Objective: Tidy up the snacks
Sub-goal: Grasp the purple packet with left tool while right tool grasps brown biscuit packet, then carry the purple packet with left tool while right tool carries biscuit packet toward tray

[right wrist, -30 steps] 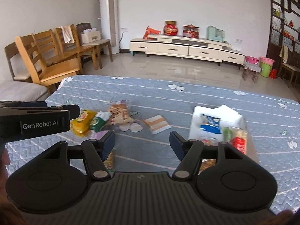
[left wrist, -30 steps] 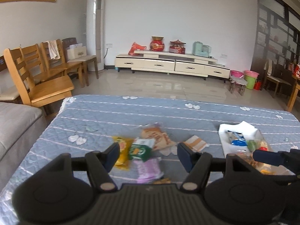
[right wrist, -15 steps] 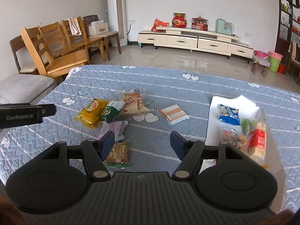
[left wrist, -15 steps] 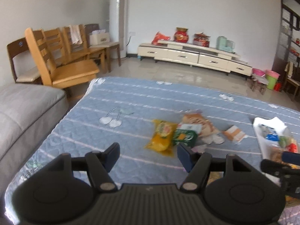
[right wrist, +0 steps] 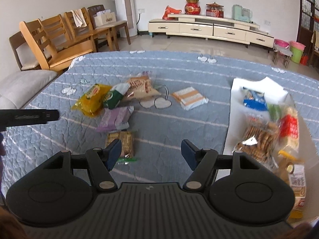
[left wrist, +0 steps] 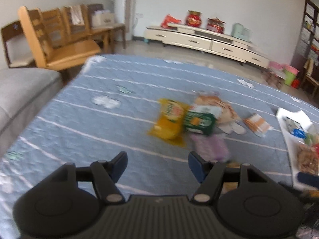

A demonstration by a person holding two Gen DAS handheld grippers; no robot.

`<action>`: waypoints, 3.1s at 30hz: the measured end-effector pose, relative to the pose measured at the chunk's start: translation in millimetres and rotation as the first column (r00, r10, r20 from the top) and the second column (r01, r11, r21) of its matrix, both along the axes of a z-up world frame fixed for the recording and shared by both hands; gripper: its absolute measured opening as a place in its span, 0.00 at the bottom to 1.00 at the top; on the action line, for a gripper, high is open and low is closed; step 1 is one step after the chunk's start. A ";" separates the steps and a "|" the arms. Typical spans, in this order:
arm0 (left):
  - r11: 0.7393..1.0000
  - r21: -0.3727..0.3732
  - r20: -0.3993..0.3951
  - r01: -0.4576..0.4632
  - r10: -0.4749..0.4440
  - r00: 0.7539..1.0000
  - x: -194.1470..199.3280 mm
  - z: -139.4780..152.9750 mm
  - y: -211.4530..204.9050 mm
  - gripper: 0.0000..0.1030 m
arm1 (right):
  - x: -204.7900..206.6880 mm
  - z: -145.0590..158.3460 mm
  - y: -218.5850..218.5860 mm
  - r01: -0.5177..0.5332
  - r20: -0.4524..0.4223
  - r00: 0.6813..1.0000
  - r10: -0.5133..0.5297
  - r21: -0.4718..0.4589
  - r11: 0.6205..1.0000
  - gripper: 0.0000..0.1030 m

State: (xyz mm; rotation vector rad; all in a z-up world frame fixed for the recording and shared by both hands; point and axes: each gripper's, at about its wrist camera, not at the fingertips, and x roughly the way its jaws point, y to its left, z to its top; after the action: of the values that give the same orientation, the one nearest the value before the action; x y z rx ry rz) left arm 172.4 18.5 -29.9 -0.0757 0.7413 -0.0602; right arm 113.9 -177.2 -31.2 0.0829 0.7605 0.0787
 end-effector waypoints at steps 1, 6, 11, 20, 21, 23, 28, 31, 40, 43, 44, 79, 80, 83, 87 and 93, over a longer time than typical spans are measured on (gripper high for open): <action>1.000 0.001 -0.010 0.017 -0.017 1.000 4.9 -3.7 -8.9 0.65 | 0.2 -4.8 1.4 -0.008 -0.009 1.000 0.008 0.006 1.000 0.81; 0.996 -0.024 -0.061 0.088 -0.089 0.994 31.5 -19.4 -51.2 0.67 | -3.5 -17.2 6.5 -0.031 -0.025 0.999 0.031 -0.003 1.000 0.81; 0.997 -0.030 -0.098 0.070 -0.073 0.993 56.0 -35.9 -77.8 0.68 | -4.8 -21.4 -1.1 -0.027 -0.026 0.999 0.026 -0.005 1.000 0.81; 0.993 0.047 -0.060 0.111 -0.108 0.992 46.3 -32.8 -61.8 0.45 | 6.0 -34.6 -0.6 -0.038 -0.051 0.998 0.040 0.051 0.998 0.82; 0.993 0.047 -0.055 0.112 -0.110 0.992 41.0 -31.0 -56.2 0.45 | 7.6 -36.0 2.7 -0.047 -0.053 0.997 0.050 0.056 0.997 0.82; 0.993 0.050 -0.038 0.104 -0.103 0.994 25.6 -26.4 -40.7 0.45 | 12.5 -39.3 12.1 -0.072 -0.055 0.996 0.075 0.057 0.996 0.83; 0.997 0.044 -0.034 0.068 -0.067 0.997 -4.0 -18.7 -1.9 0.45 | 28.4 -49.6 38.5 -0.148 -0.063 0.987 0.151 0.045 0.988 0.89; 0.998 0.049 -0.036 0.048 -0.046 0.998 -17.5 -18.2 14.3 0.45 | 41.1 -55.4 50.2 -0.174 -0.073 0.982 0.174 0.001 0.985 0.92; 0.999 0.036 -0.034 0.027 -0.026 0.999 -41.9 -14.9 14.9 0.45 | 49.3 -49.4 54.6 -0.142 -0.050 0.989 0.139 -0.075 0.987 0.51; 0.998 0.043 -0.023 0.042 -0.041 0.999 -50.6 -9.9 7.9 0.45 | 35.1 -37.3 48.4 -0.111 -0.023 0.994 0.110 -0.052 0.992 0.51; 0.998 0.043 -0.018 0.047 -0.046 0.999 -52.8 -8.0 5.9 0.45 | 29.3 -32.5 47.1 -0.103 -0.011 0.995 0.103 -0.052 0.993 0.51; 0.988 0.068 0.172 0.140 -0.150 0.974 -158.6 75.7 -53.5 0.45 | -137.3 73.0 -33.8 0.153 0.219 0.965 -0.142 -0.035 0.988 0.52; 0.987 0.070 0.173 0.142 -0.152 0.973 -159.3 76.2 -54.8 0.45 | -139.5 74.0 -34.6 0.155 0.222 0.964 -0.144 -0.035 0.987 0.52; 0.986 0.072 0.177 0.150 -0.161 0.971 -161.2 77.8 -59.1 0.45 | -142.7 74.0 -36.9 0.164 0.227 0.962 -0.151 -0.042 0.986 0.52; 0.983 0.074 0.179 0.167 -0.177 0.968 -163.3 78.7 -66.3 0.45 | -147.7 73.0 -44.2 0.185 0.232 0.958 -0.171 -0.039 0.982 0.52; 0.977 0.073 0.177 0.199 -0.209 0.962 -165.4 78.0 -79.2 0.45 | -157.1 75.6 -55.8 0.217 0.241 0.949 -0.202 -0.038 0.975 0.52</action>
State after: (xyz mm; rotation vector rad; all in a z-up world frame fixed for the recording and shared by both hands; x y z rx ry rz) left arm 7.1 -60.8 48.0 0.0580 0.5636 -0.2407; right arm -43.2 -233.0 44.4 0.0911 0.5120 -0.1369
